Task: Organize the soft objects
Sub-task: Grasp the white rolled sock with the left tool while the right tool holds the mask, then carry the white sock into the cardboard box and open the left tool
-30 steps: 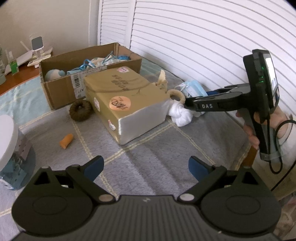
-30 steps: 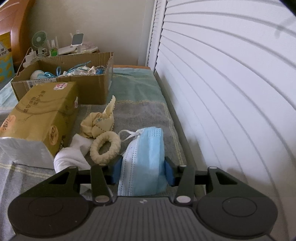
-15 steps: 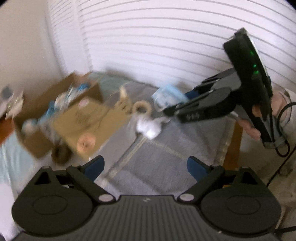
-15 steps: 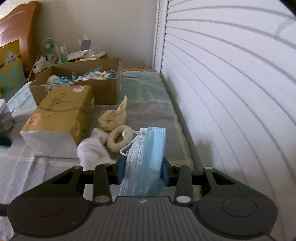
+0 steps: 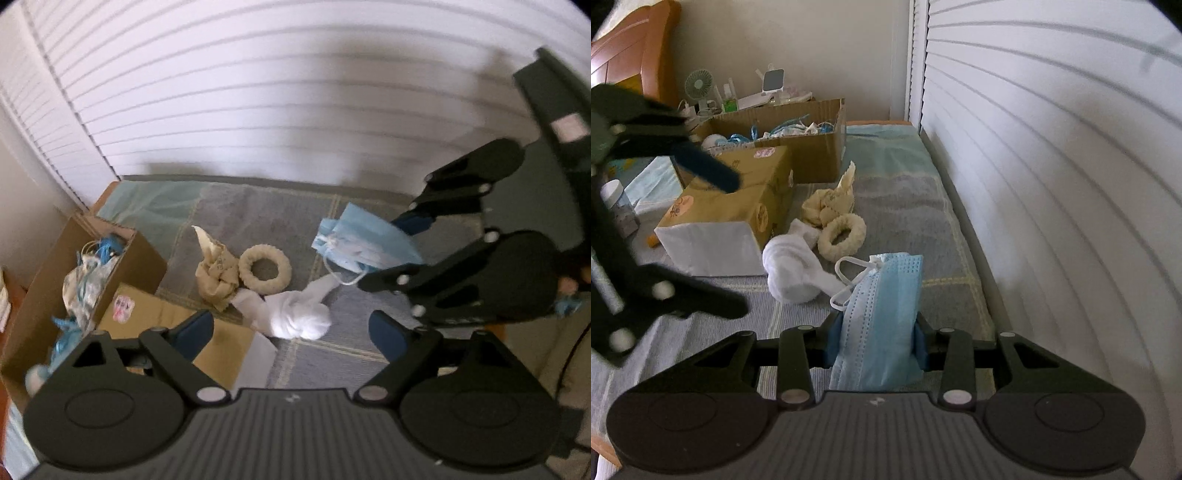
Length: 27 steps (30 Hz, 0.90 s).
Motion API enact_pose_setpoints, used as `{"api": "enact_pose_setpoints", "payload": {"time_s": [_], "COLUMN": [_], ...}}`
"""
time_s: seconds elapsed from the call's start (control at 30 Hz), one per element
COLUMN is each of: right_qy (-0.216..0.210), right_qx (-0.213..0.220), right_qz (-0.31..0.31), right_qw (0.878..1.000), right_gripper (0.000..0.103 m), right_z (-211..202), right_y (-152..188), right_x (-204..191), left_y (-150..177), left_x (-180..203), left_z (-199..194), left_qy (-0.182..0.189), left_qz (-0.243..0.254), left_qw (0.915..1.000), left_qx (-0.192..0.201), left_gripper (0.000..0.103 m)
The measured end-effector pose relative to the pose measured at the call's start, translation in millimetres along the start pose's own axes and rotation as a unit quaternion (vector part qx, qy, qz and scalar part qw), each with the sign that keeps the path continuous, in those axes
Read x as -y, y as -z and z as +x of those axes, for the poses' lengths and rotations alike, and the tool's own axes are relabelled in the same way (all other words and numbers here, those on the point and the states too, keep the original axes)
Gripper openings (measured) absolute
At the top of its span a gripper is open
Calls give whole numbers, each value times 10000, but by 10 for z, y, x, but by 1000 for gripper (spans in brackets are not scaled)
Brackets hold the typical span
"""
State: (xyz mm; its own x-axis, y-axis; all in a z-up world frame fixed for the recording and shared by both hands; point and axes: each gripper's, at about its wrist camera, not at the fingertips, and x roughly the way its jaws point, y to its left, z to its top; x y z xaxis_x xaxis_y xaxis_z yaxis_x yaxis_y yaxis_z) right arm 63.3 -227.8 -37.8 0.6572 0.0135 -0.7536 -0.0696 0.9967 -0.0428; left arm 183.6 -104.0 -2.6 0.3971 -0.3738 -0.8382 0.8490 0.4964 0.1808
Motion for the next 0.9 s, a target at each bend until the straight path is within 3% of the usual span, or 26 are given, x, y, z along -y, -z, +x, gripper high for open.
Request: {"api": "enact_pose_setpoints", "payload": {"time_s": [0.43,0.7,0.9], "right_qy": [-86,-108,-65], "right_qx": [-12,3,36], "right_qz": [95,130,125], "right_qw": [9999,9999,9999], "right_gripper": [44,44,44], "right_z": [14,6,-29], "right_y": [13,13,4], "right_x": [45,60,53], "left_y": [-214,-222,-225], "left_x": [60,63,1], "left_z": [480,611,555], "left_qy": [298,380,417], "left_qz": [943,946,757], "left_qw": [9923,9905,9927], "left_qx": [-746,-926,-839], "left_gripper": [75,53,51]}}
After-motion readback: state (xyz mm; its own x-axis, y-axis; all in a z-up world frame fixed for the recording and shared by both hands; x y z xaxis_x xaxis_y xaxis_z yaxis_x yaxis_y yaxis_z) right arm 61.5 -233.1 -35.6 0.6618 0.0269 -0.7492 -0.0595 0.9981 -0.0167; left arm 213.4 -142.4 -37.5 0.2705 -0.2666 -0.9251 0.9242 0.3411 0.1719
